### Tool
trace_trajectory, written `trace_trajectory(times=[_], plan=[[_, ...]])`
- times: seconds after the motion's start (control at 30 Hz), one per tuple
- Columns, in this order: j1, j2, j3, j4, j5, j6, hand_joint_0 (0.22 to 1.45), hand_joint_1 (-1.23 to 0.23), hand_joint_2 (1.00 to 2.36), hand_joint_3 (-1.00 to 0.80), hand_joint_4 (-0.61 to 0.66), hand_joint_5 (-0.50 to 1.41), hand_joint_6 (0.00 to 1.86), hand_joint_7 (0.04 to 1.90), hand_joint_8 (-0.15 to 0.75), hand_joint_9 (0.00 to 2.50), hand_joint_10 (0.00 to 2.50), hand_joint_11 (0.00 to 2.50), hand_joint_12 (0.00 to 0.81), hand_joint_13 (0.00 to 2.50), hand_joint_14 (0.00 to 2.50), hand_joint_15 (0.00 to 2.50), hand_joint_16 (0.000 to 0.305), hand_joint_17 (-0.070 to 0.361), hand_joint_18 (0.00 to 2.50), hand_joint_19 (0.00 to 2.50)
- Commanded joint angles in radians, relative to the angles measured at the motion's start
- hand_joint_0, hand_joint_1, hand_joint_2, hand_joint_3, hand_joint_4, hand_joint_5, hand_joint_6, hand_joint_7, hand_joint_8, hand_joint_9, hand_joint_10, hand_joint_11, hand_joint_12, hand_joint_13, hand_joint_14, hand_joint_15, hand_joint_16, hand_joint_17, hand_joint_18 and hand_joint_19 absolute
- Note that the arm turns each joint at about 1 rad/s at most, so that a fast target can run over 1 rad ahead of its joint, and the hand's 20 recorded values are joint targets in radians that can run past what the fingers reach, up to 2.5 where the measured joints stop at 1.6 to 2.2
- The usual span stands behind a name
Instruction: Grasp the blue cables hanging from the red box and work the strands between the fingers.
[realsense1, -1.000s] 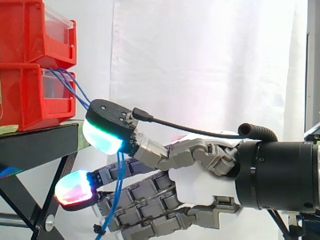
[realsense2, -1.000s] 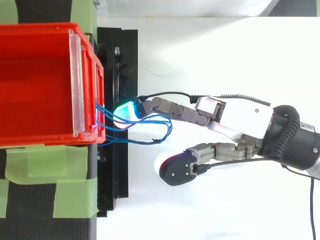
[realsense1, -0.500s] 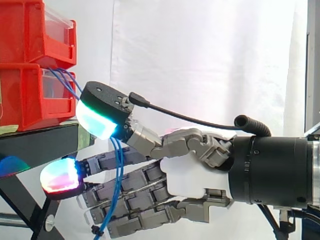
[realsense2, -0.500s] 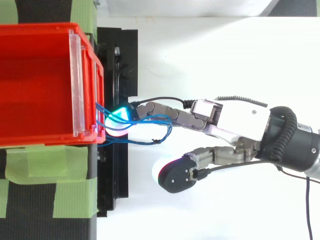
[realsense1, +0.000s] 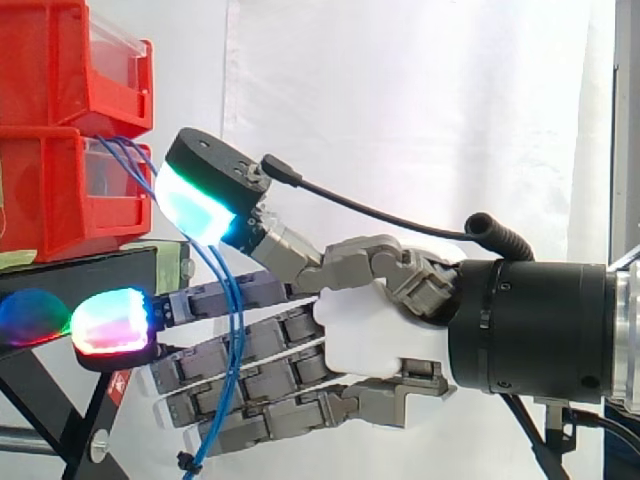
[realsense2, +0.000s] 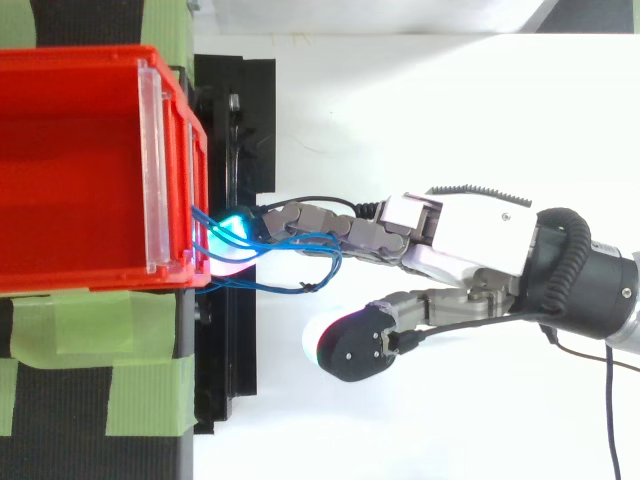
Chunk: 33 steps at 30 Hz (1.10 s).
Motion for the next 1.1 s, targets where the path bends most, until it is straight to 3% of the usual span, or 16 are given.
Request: trace_trajectory(times=[0.0,0.37,0.77,1.07], plan=[[-0.002,0.005,0.0,0.002,-0.01,0.001,0.71,-0.49,1.0,-1.0,0.21,-0.31,0.01,0.68,0.382,0.26,0.01,0.29,0.418,0.04,0.0,0.2,0.074,0.167,0.08,0.16],[-0.01,0.01,0.0,0.002,-0.019,0.001,0.71,-0.48,1.0,-1.0,0.23,-0.28,0.01,0.68,0.42,0.48,0.01,0.57,0.437,0.21,0.01,0.27,0.072,0.163,0.1,0.15],[-0.013,0.01,0.0,0.002,-0.019,0.001,0.73,-0.52,1.0,-1.0,0.25,-0.2,0.01,0.67,0.457,0.71,0.01,0.77,0.47,0.56,0.01,0.4,0.071,0.16,0.47,0.17],[-0.012,0.01,0.0,0.002,-0.019,0.001,0.74,-0.54,1.0,-1.0,0.27,-0.16,0.01,0.7,0.466,0.89,0.01,1.2,0.526,0.91,0.02,0.84,0.072,0.163,0.88,0.46]])
